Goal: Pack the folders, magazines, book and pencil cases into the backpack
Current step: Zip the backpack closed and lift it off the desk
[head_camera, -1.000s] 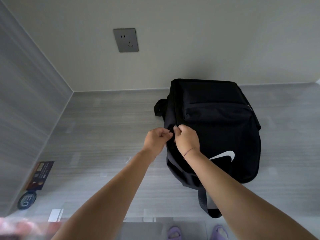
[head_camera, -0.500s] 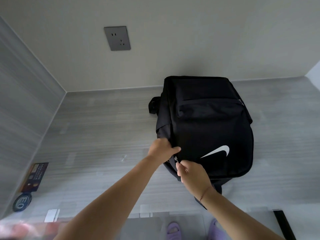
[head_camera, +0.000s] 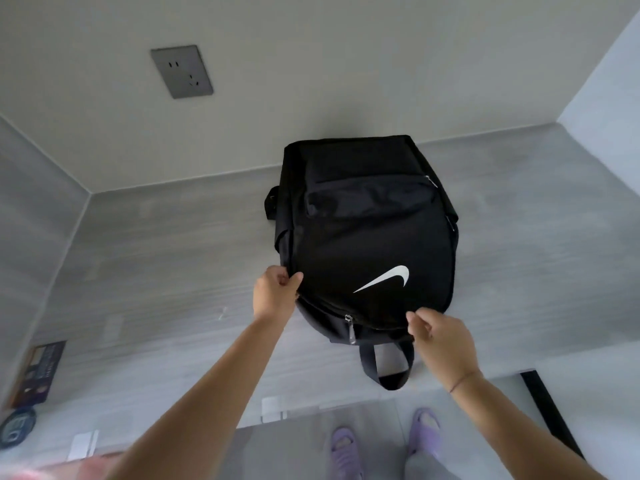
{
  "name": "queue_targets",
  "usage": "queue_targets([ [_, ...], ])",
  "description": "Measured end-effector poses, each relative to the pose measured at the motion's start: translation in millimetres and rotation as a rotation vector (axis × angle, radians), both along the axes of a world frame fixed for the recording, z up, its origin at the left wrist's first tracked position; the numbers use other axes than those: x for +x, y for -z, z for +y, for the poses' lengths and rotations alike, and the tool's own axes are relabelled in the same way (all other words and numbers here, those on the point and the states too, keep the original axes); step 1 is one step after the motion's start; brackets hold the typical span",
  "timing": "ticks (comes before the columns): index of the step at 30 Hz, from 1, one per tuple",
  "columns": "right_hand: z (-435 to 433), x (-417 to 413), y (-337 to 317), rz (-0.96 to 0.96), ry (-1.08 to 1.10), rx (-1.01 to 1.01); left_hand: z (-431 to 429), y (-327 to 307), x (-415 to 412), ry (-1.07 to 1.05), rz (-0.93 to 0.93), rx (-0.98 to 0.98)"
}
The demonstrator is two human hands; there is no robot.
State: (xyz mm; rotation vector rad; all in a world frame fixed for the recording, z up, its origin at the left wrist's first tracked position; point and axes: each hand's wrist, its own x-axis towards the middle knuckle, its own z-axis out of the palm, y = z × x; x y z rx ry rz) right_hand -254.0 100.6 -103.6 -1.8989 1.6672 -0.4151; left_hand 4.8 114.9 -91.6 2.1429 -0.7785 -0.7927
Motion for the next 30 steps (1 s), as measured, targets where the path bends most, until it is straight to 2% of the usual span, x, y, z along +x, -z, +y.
queue_targets([
  [3, -7.3, -8.7, -4.4, -0.135, 0.043, 0.105, 7.7, 5.6, -22.0, 0.119, -0.315, -0.130],
  [5, 1.1, 9.0, -8.2, -0.163, -0.047, 0.122, 10.9, 5.9, -35.5, 0.322, -0.589, -0.242],
  [6, 8.0, 22.0, -9.0, -0.143, -0.089, 0.131, 12.2, 5.4, -39.7, 0.438, -0.658, -0.296],
  [8, 21.6, 49.9, -3.3, -0.063, -0.165, 0.154, 15.0, 6.7, -41.5, 0.677, -0.677, -0.346],
  [10, 32.0, 71.8, 6.9, 0.017, -0.191, 0.156, 19.0, 10.8, -36.2, 0.874, -0.666, -0.272],
  [12, 37.3, 83.8, 16.5, 0.024, -0.123, 0.144, 22.3, 14.6, -29.5, 0.969, -0.661, -0.169],
  [15, 40.8, 88.6, 27.3, 0.012, -0.003, 0.084, 18.9, 13.6, -23.6, 0.991, -0.670, -0.126],
  [19, 46.1, 91.1, 34.1, 0.038, 0.027, -0.005, 13.4, 9.3, -24.3, 0.996, -0.708, -0.107],
  [24, 45.2, 98.1, 34.2, 0.068, 0.044, 0.039, 7.9, 8.6, -26.4, 1.146, -0.813, 0.034],
  [30, 38.3, 94.6, 37.8, 0.093, -0.010, 0.043, 13.2, 11.8, -27.3, 1.063, -0.713, -0.020],
])
